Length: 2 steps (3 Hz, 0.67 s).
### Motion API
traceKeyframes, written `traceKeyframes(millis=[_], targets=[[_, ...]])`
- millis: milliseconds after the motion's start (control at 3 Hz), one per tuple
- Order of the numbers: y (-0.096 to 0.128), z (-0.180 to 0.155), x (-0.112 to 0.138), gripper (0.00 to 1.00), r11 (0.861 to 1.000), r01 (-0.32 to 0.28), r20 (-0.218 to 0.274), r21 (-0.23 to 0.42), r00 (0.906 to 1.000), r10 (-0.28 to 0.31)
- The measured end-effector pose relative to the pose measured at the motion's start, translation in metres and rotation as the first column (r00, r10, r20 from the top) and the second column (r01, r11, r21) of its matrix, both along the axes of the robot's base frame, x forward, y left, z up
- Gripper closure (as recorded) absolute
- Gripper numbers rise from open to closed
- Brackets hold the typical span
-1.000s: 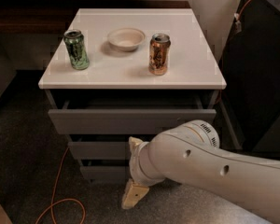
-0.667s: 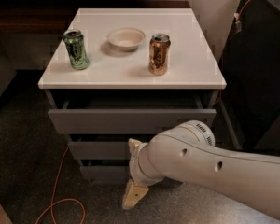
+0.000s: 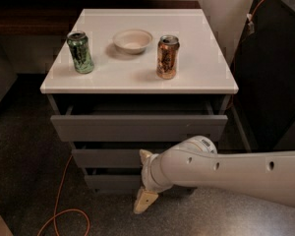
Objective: Place orange can into middle drawer
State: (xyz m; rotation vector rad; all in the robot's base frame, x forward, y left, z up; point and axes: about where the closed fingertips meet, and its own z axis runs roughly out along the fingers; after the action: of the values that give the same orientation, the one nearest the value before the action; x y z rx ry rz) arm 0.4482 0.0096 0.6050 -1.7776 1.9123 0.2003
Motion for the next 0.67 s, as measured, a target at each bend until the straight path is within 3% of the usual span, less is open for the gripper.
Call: traceKeyframes(millis=[667], targets=[[-0.005,-0.062,0.042,0.0,1.0,-0.005,0.024,-0.013,0.9997,0.006]])
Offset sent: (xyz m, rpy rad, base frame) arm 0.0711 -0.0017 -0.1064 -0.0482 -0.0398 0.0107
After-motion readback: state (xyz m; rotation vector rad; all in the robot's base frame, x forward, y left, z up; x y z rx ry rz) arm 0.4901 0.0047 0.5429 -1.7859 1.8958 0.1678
